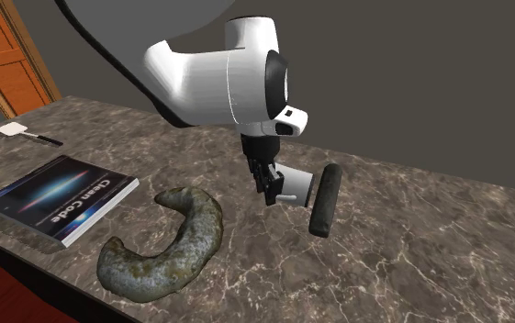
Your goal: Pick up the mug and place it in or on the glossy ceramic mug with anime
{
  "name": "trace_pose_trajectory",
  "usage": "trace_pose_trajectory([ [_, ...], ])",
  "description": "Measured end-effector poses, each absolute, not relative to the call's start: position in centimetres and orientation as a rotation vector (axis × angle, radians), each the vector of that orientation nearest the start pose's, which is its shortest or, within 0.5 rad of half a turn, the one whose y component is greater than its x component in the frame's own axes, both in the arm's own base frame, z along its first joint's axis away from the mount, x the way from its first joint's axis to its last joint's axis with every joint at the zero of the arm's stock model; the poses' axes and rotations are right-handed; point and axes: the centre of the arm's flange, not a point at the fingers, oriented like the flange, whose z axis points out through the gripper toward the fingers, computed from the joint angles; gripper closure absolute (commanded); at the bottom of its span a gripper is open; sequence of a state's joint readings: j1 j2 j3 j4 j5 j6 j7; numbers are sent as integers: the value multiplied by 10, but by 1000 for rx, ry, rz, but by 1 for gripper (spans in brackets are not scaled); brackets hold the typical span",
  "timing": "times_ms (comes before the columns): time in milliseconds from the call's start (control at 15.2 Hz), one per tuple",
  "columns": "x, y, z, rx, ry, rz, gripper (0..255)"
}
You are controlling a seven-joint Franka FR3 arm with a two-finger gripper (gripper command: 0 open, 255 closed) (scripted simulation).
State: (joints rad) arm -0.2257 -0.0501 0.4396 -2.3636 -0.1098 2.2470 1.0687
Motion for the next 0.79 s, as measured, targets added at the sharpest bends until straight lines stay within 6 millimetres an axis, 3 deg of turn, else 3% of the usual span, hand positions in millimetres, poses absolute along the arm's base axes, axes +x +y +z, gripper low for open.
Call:
trace_pose_trajectory([
  [462,476,100,341,-3020,1249,-7,255],
  [792,475,100,365,-3020,1249,-7,255],
])
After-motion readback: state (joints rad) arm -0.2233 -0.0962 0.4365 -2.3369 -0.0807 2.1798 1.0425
